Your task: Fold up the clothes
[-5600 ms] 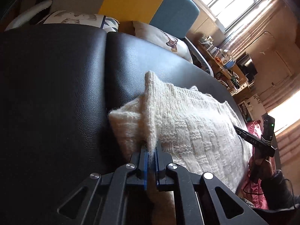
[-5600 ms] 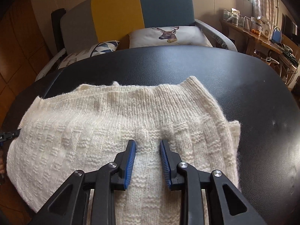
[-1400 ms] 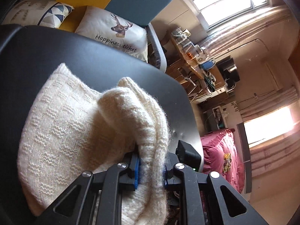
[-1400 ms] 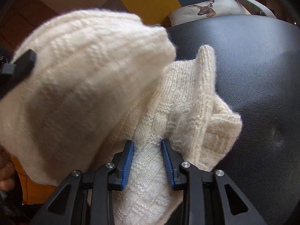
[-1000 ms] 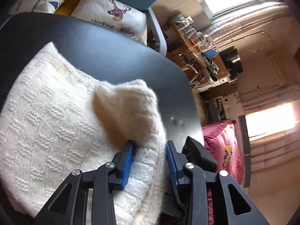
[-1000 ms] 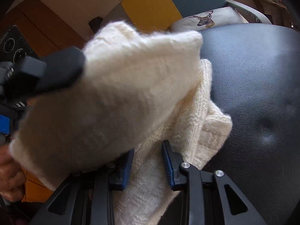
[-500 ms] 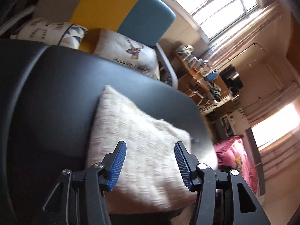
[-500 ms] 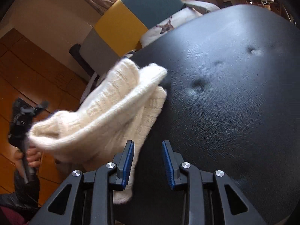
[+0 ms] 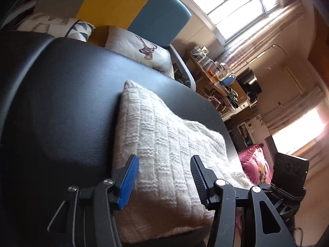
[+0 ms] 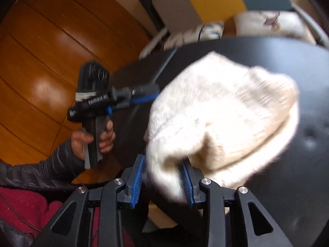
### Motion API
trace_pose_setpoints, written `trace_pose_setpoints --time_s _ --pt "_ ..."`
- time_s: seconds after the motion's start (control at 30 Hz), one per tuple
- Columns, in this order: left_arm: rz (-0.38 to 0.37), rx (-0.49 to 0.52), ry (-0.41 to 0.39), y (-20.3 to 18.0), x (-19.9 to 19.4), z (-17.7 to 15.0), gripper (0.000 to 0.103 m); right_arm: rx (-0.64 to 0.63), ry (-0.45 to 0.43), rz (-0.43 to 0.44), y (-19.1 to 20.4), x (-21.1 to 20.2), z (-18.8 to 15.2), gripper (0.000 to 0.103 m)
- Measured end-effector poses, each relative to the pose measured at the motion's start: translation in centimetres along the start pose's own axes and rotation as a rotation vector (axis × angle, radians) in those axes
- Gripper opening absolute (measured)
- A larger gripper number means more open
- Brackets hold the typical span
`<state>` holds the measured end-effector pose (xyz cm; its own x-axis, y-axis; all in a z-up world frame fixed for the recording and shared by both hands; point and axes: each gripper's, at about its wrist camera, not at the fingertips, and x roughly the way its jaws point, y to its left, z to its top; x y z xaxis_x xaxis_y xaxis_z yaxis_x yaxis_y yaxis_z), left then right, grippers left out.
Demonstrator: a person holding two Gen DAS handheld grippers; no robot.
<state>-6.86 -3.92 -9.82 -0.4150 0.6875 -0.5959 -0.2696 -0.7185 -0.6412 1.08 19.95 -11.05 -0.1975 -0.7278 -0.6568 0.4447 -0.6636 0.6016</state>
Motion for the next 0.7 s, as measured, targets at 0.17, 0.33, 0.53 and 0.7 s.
trace_pose_setpoints --time_s 0.17,0.33,0.53,0.7 --pt "-0.033 0.097 0.039 -0.8 1.4 -0.9 0.057 0.167 0.089 0.012 -3.6 2.7 -4.0 0.037" --pt "-0.087 0.11 0.036 -1.0 0.8 -2.2 0.057 0.336 -0.054 0.055 -6.2 0.3 -8.3 0.027" --pt "-0.133 0.202 0.003 -2.0 -2.1 -3.9 0.057 0.434 -0.26 0.046 -6.1 -5.5 -9.4 0.035" --pt "-0.104 0.391 0.093 -4.5 -1.0 -7.0 0.057 0.646 -0.426 0.07 -9.5 -5.7 -7.7 0.038"
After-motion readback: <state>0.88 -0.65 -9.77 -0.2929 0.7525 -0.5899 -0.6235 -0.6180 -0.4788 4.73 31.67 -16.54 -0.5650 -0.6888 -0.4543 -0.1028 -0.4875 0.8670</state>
